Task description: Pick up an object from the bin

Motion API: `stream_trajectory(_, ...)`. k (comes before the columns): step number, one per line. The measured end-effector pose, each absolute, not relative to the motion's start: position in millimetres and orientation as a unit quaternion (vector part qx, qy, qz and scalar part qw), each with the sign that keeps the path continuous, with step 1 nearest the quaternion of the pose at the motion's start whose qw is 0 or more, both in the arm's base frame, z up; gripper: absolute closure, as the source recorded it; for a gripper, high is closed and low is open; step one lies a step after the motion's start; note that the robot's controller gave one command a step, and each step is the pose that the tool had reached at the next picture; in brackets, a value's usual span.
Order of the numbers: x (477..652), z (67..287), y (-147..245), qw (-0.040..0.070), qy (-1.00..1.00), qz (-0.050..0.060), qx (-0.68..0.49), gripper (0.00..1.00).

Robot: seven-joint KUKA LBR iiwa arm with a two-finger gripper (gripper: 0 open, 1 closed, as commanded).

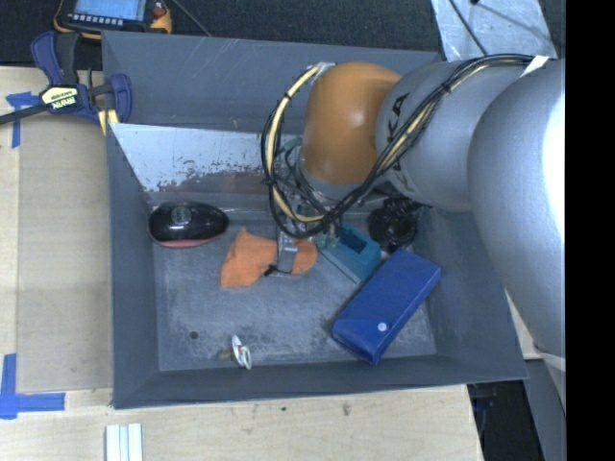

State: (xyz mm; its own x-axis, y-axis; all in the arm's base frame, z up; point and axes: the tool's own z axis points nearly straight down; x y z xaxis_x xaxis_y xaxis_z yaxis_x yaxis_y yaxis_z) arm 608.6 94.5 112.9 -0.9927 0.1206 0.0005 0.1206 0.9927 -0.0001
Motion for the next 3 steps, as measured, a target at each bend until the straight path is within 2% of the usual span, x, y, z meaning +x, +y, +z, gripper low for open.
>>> stream_trajectory(1,623.0,99.9,62.8,-0.004,-0.996,0.000,0.090,0.00)
stream_trajectory(2,614.1,71.6,105.1,-0.001,-0.999,0.000,-0.053,1.00)
stream_trajectory(3,614.1,71.7,104.4,-0.001,-0.999,-0.001,-0.053,1.00)
